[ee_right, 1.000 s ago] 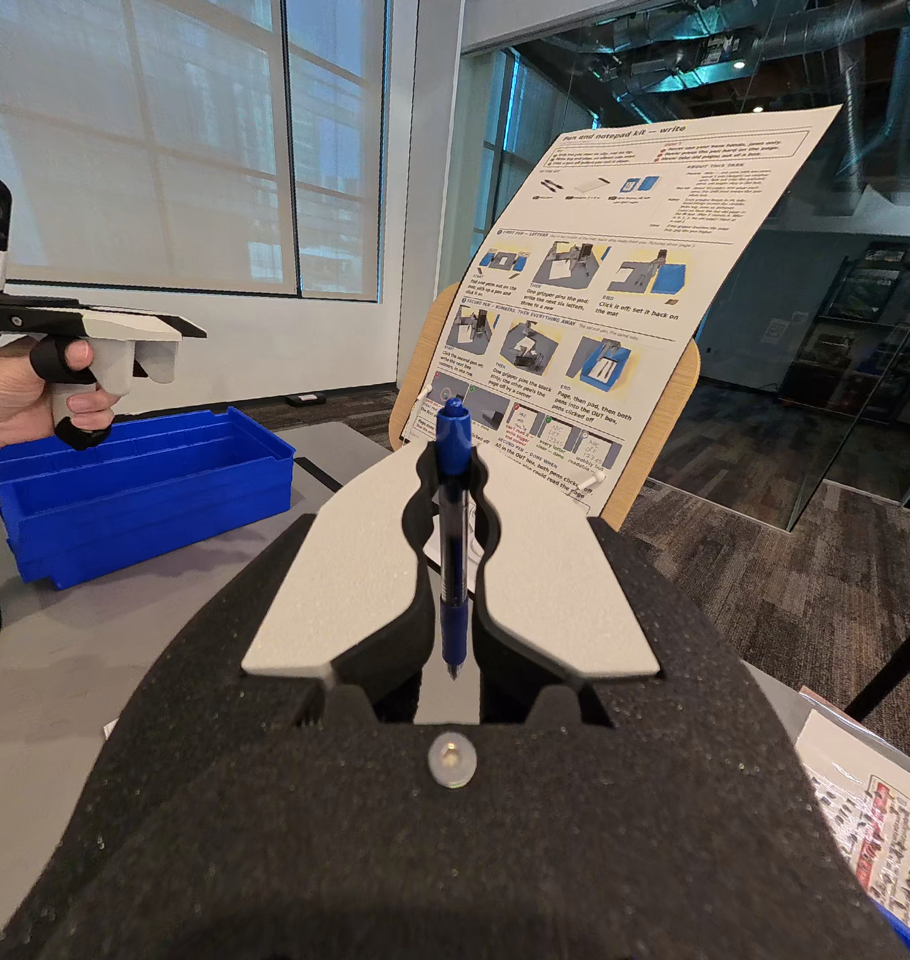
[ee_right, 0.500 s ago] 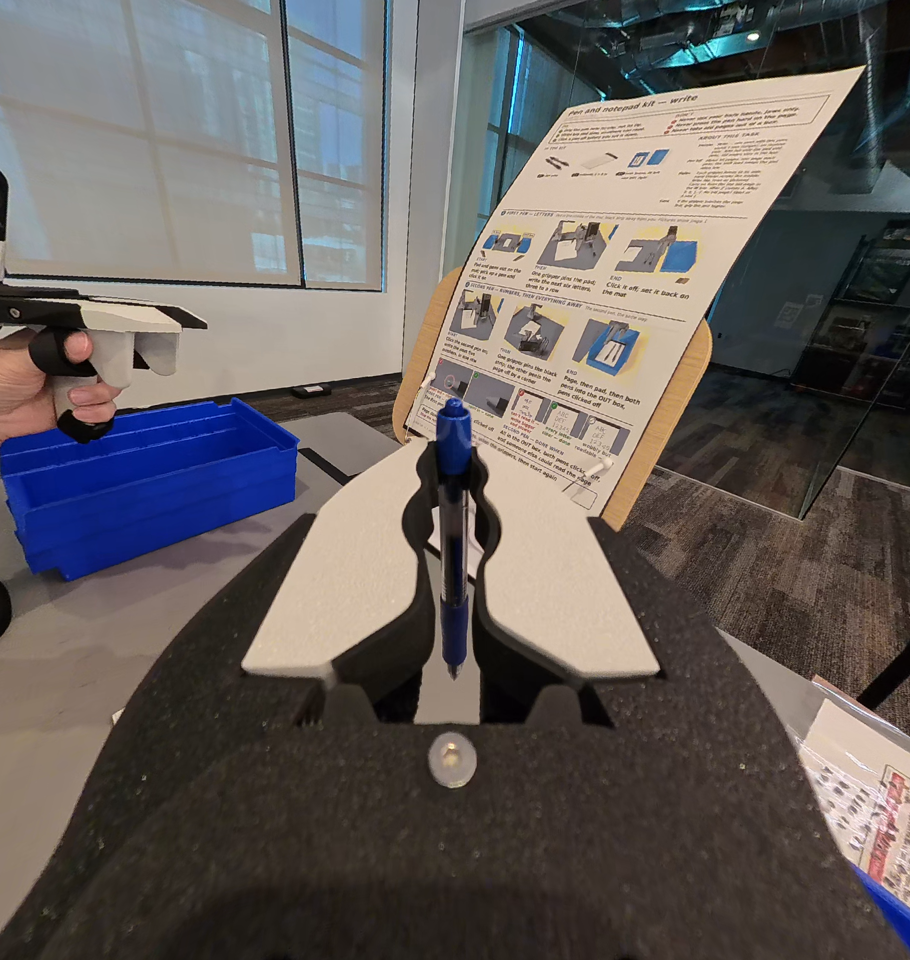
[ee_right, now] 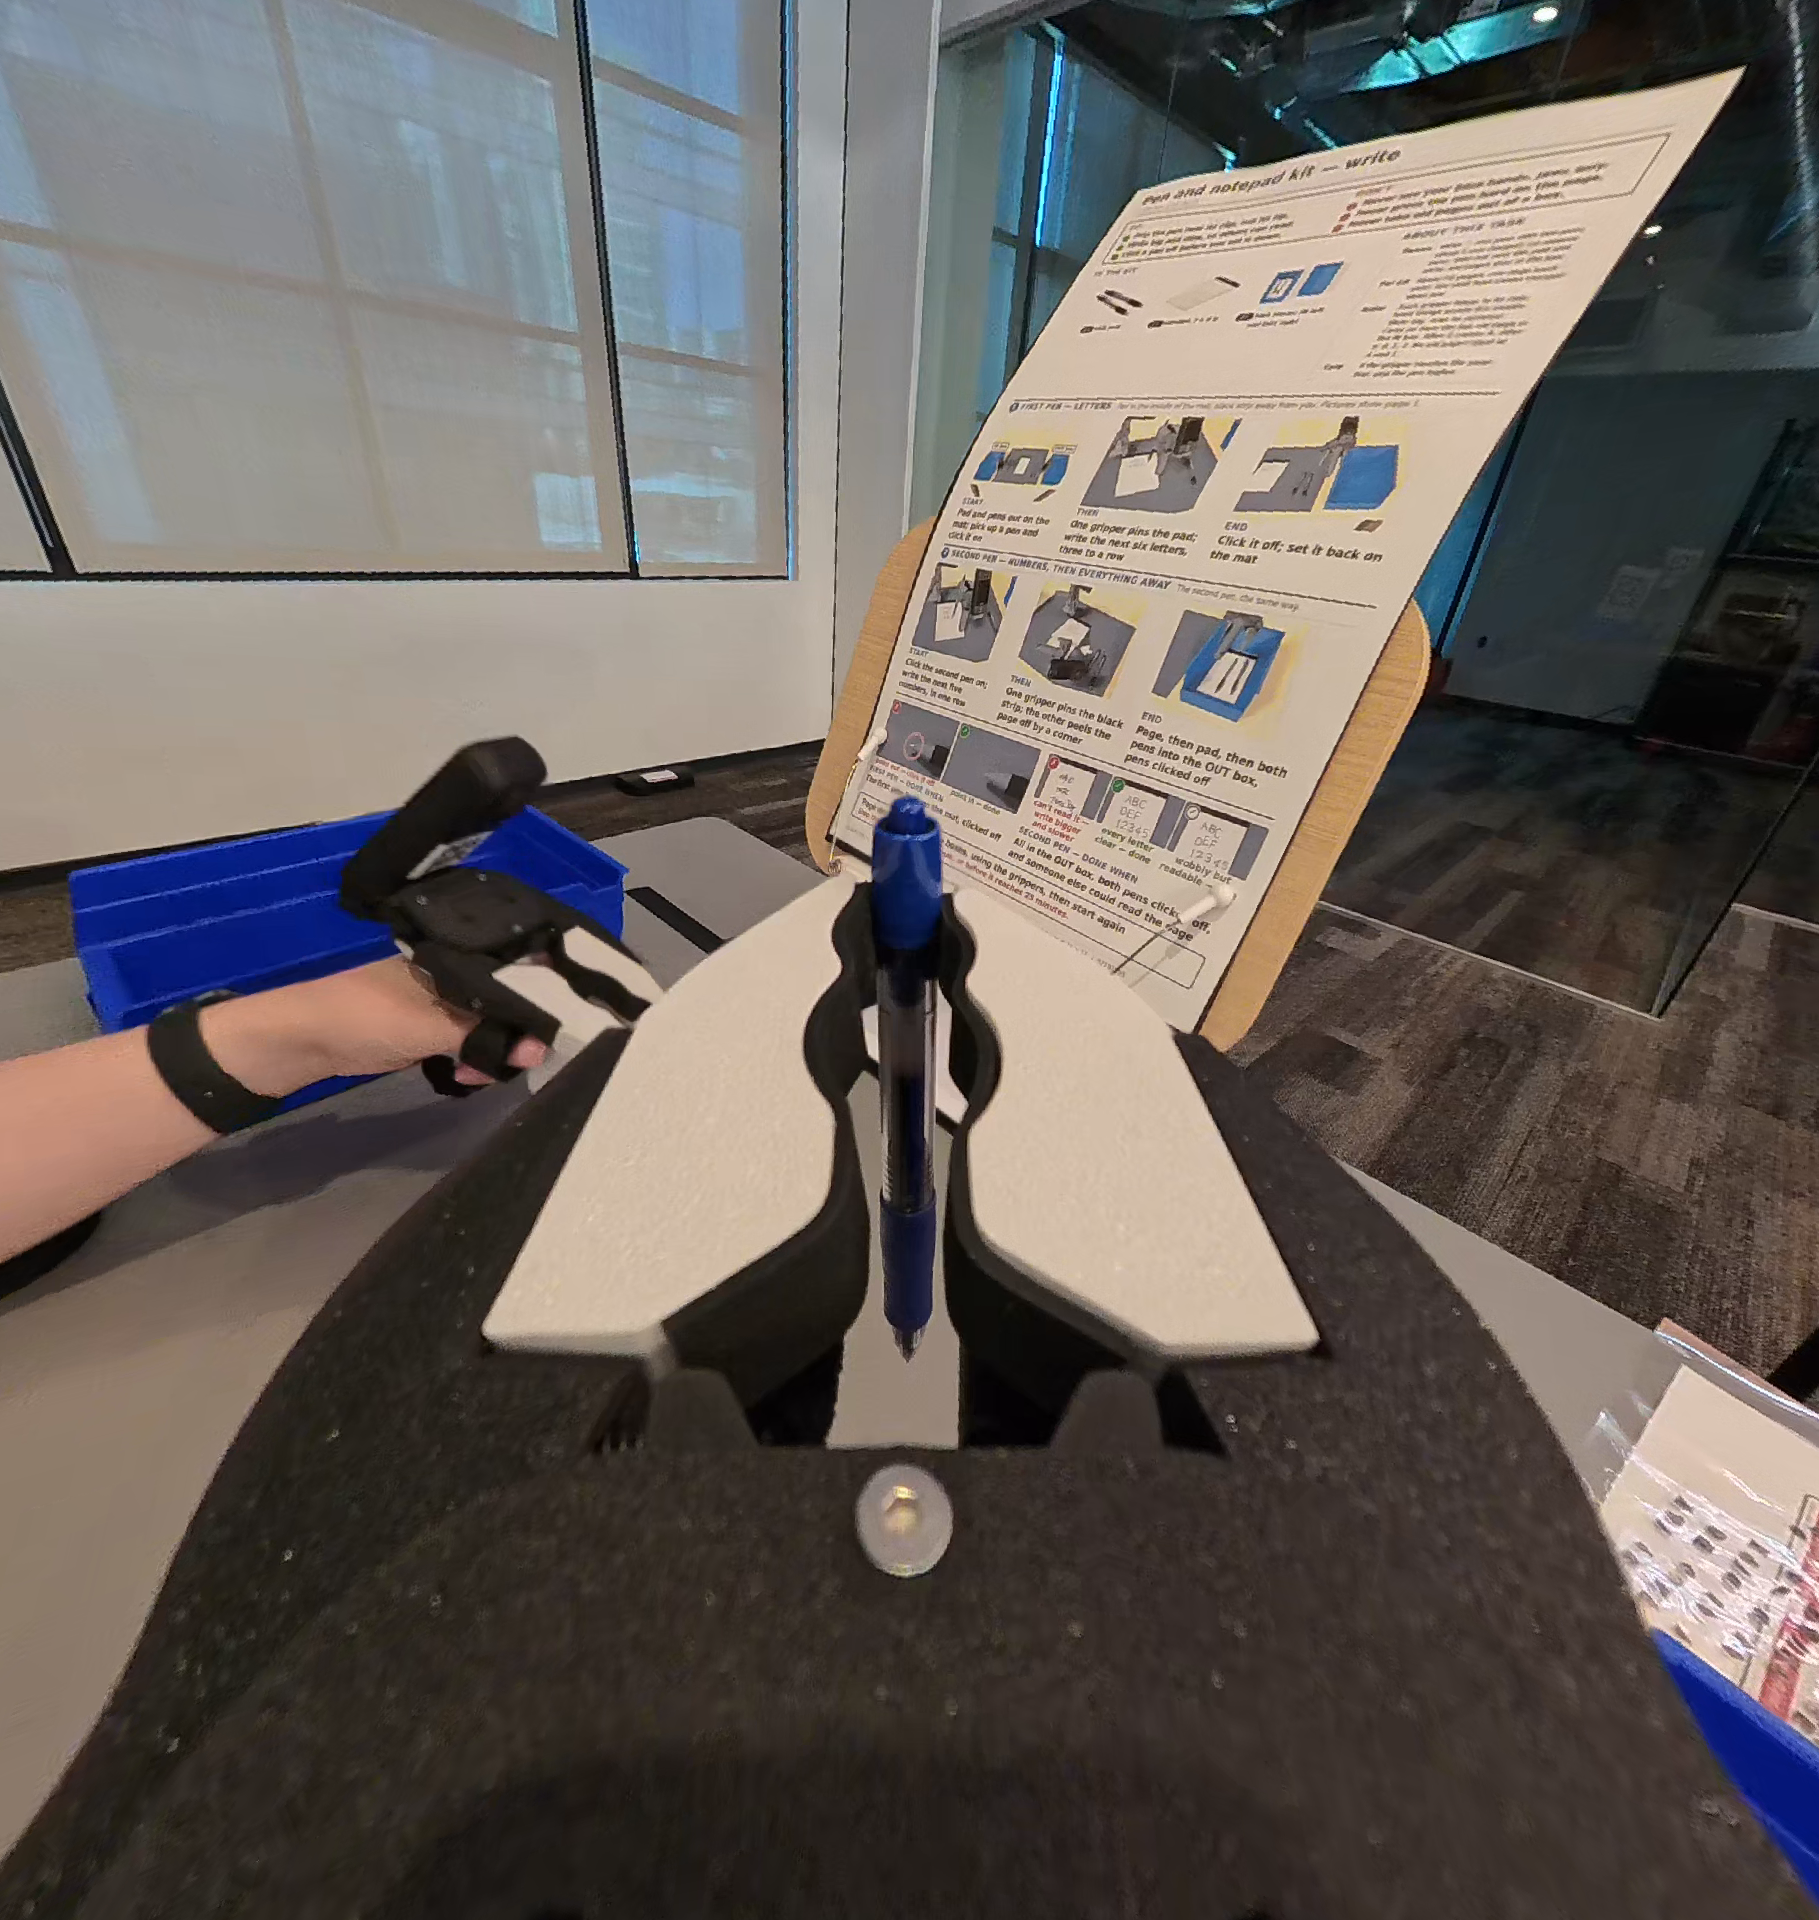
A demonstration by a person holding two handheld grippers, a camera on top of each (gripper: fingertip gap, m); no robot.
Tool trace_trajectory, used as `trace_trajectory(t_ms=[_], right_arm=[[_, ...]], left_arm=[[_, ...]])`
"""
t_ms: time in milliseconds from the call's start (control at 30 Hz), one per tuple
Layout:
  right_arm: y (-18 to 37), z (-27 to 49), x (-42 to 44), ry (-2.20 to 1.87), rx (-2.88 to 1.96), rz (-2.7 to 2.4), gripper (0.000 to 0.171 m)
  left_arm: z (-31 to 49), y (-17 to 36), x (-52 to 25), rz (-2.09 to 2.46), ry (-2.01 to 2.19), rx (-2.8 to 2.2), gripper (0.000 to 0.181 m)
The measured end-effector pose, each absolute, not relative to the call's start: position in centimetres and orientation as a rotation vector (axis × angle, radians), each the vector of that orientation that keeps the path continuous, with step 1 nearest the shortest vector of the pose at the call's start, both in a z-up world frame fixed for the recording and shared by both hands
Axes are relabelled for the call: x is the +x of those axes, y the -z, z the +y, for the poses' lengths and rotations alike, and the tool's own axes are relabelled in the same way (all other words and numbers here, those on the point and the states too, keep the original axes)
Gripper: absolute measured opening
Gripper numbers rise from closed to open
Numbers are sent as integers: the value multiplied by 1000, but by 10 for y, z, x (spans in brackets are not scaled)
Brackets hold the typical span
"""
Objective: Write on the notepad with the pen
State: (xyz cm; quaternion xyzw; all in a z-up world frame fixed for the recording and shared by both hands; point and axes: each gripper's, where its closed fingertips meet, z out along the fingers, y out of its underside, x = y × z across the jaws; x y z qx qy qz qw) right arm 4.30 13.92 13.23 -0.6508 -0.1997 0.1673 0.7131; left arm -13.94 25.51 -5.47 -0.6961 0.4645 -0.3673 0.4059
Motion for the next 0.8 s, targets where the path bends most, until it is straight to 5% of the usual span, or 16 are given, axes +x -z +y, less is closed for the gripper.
trace_trajectory(t_ms=[400, 800], right_arm=[[-120, 148, 41, -387, -1491, -466, 11], [-120, 146, 43, -370, -1498, -464, 11]], left_arm=[[267, 134, -129, 1362, 752, -1891, 26], [261, 136, -127, 1411, 811, -1899, 22]])
